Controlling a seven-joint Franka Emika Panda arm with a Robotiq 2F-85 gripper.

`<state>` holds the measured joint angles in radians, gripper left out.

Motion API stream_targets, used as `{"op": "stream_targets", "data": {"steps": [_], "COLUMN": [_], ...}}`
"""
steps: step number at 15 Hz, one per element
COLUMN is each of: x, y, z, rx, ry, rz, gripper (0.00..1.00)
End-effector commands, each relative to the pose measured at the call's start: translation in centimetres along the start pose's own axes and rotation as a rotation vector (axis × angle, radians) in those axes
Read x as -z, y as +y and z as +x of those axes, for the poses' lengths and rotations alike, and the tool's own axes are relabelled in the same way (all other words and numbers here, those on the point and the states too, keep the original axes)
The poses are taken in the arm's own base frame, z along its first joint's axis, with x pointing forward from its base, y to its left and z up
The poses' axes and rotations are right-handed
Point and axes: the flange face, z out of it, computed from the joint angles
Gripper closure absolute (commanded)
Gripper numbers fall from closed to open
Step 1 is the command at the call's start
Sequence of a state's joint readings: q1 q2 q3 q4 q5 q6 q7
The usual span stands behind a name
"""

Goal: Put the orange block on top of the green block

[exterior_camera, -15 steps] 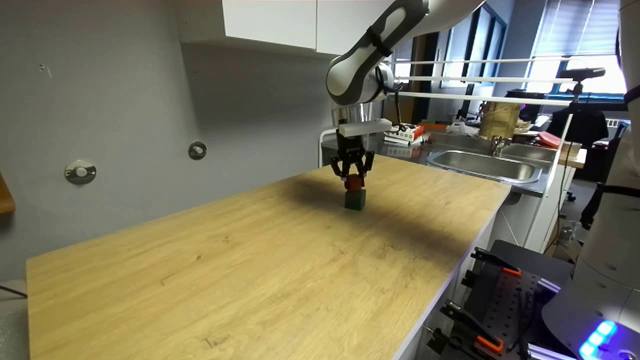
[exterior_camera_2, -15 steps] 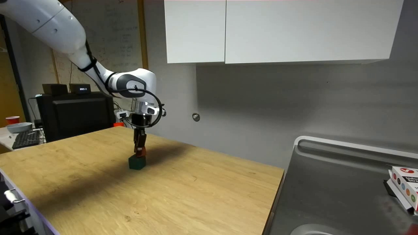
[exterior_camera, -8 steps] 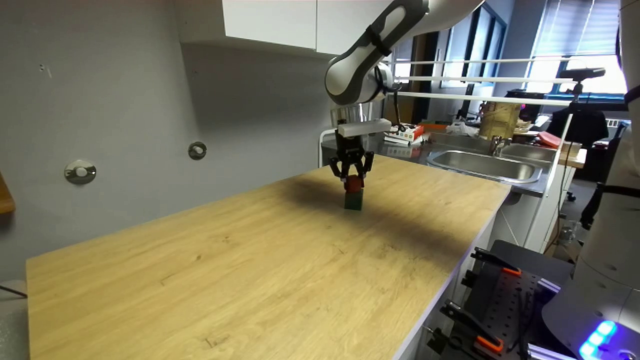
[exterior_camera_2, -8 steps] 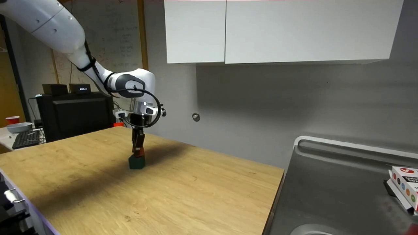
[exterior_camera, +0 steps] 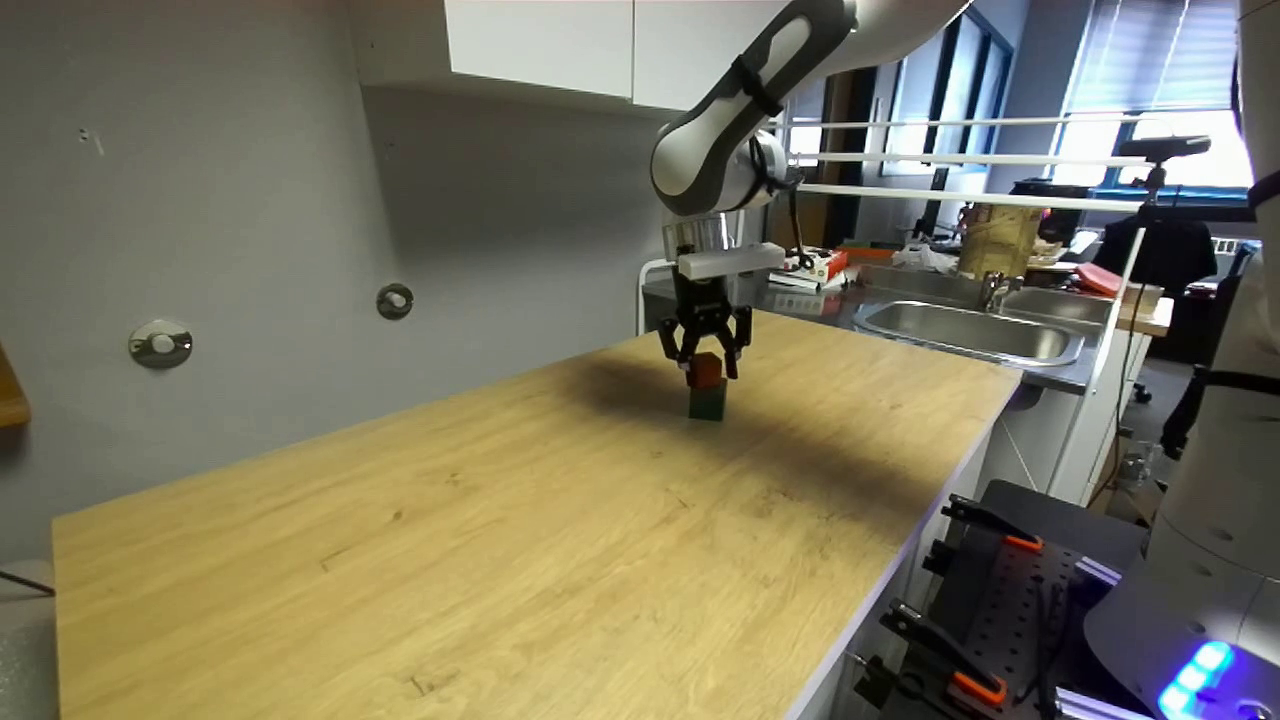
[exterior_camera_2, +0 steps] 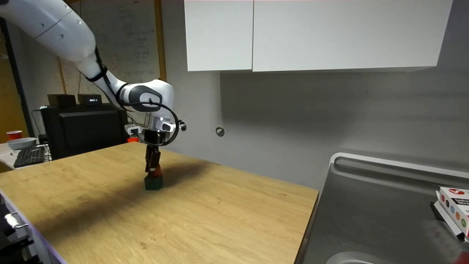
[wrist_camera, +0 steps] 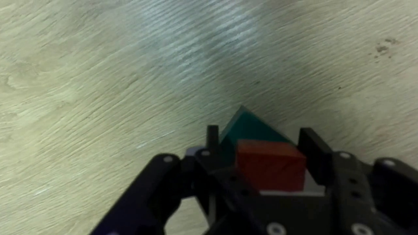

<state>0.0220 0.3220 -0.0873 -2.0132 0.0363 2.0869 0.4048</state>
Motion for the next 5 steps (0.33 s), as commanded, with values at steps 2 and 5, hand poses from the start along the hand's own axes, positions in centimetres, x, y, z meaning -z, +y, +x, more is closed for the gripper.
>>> {"op": "stream_targets", "data": {"steps": [2, 5], "x": [-0.89, -1.09], "y": [-0.12, -0.08], "z": [-0.90, -1.12], "rx": [-0.004, -0.006], "ry": [-0.038, -0.055], "rz": [0.011, 0.012], "gripper": [0.00, 0.00]}}
